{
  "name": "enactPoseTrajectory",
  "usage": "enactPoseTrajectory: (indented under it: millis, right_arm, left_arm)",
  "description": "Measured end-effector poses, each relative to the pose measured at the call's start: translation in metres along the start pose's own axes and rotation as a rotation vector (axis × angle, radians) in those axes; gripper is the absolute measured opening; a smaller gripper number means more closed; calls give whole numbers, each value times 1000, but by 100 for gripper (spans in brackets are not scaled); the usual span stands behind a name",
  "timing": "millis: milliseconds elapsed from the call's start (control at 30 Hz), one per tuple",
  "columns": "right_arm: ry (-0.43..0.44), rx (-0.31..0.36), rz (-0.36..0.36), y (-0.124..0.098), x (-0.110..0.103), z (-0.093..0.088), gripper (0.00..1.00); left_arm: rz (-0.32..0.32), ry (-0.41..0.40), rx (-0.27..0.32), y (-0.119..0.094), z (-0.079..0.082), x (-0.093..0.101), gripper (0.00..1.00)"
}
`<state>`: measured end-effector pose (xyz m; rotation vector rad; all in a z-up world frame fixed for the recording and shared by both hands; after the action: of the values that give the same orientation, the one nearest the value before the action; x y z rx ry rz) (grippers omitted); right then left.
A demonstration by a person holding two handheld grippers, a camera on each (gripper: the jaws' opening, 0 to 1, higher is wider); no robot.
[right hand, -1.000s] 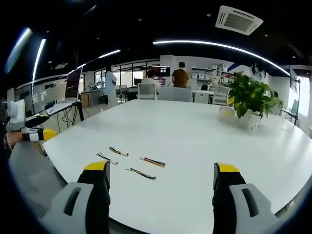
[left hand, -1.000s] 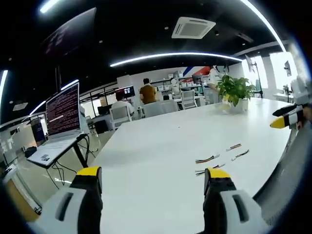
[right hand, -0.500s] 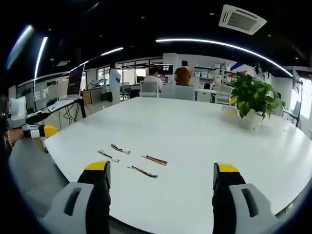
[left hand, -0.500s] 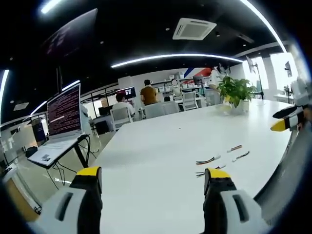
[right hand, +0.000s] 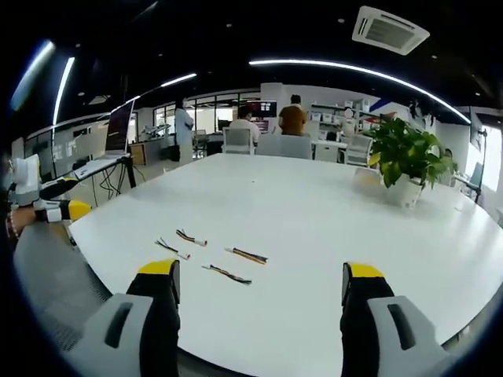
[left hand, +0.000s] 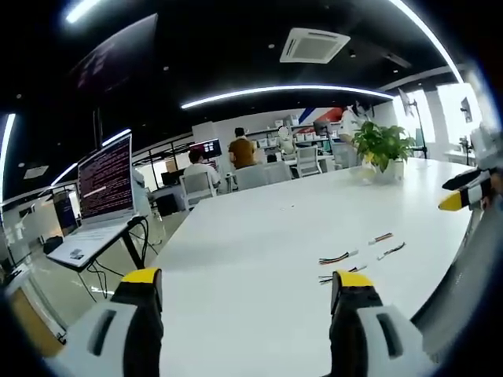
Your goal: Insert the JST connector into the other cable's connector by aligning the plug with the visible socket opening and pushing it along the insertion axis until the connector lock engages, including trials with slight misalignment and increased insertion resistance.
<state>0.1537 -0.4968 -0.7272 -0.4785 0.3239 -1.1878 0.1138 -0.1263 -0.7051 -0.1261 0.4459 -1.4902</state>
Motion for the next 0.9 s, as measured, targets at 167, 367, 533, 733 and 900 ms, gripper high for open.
enactPoseTrajectory:
  millis: [167,367,533,733,900]
  right_arm:
    - [3,-16,44,1,-5,-1,83]
    - [-1,-49,63,5,-4,1,82]
    - [-4,-26,64,7,5,12,81]
    - [-16,0,59,5,15,25,80]
    - [-28,44,25,7,31,46,79]
  left_arm:
    - [8,-3,4,-1,2,0,87]
    - [4,71,-59,-1,-1,4,97]
    - [8,38,-40,2,13,-8,99]
    - [11,25,26,12,45,-16,99]
    - [-19,-5,56,29,66,-15,99]
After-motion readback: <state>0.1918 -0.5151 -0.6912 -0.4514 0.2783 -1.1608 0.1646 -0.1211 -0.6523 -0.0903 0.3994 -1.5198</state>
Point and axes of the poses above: the point that each gripper's makers call its tool centre point, and the gripper's own axes: y roughly forward along the fingers, x roughly to its right, z roughly out of its top, the point moved 2 cm from there along -y, roughly backward along the fingers, and after that the axes turned 10 degrees about -x, right-handed, at the moved point
